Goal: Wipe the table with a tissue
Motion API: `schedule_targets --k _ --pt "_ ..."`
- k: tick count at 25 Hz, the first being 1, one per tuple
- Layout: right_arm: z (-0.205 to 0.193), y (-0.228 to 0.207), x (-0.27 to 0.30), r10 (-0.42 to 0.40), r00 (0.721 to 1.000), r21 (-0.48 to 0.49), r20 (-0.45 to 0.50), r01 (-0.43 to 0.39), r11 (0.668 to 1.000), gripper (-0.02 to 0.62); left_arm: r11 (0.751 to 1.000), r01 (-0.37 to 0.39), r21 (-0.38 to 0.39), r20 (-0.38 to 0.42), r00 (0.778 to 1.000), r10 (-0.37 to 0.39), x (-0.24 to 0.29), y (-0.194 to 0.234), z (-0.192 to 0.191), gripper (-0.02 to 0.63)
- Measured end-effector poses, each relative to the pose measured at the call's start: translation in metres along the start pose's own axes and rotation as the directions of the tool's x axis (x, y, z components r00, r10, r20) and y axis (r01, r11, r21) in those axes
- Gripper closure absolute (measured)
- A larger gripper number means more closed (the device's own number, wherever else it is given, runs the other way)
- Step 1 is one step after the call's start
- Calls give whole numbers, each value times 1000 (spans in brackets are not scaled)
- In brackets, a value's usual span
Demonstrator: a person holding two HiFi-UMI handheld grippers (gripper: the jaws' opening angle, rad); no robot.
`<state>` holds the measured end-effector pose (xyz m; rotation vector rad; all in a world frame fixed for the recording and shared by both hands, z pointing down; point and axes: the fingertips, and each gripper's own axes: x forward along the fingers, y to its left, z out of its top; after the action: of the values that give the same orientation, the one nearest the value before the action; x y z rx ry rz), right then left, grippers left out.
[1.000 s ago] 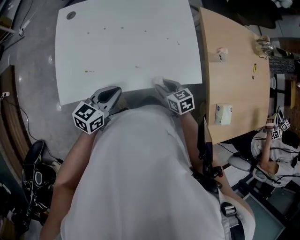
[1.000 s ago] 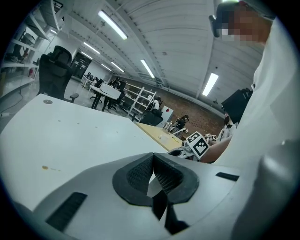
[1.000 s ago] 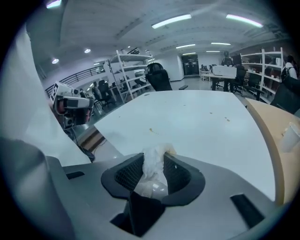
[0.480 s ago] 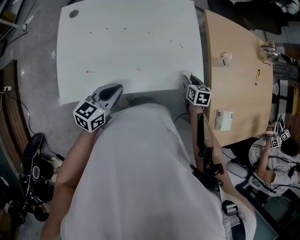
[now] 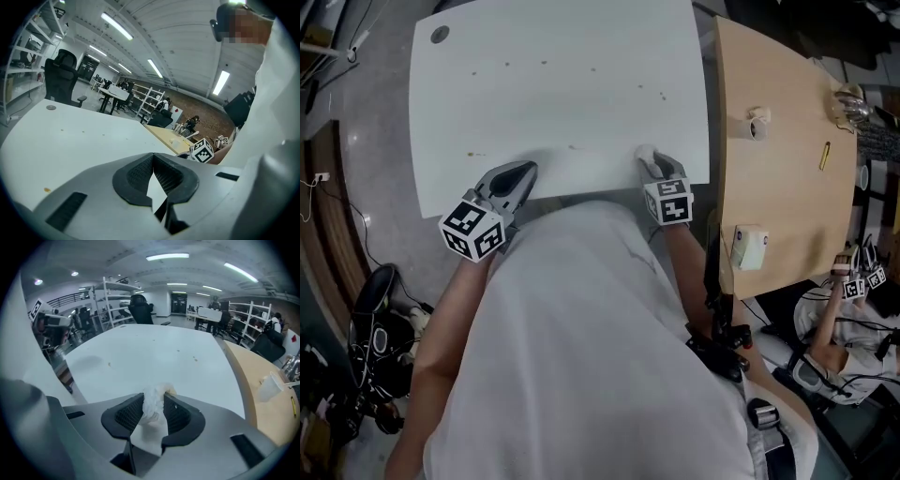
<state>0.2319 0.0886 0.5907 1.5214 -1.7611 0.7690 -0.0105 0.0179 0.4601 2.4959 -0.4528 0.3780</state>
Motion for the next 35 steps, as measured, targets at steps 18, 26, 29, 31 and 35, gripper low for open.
schedule_targets --k 18,26,29,31,35 --pt "80 88 49 306 951 -348 32 -277 896 462 987 -157 -44 -14 988 156 -1 7 -4 600" --pt "67 115 50 325 943 -575 -74 -307 758 463 975 -207 -79 5 978 208 -8 8 -10 600" --pt "52 139 40 406 900 -612 -160 -413 674 463 975 -207 -77 2 978 208 -9 8 -10 600" --pt "39 152 31 464 856 -621 -229 -496 607 463 975 -210 -74 2 978 211 -10 8 -8 600" --pt "55 134 25 541 823 -497 -172 -547 674 463 974 -217 -64 21 976 219 -13 9 1 600"
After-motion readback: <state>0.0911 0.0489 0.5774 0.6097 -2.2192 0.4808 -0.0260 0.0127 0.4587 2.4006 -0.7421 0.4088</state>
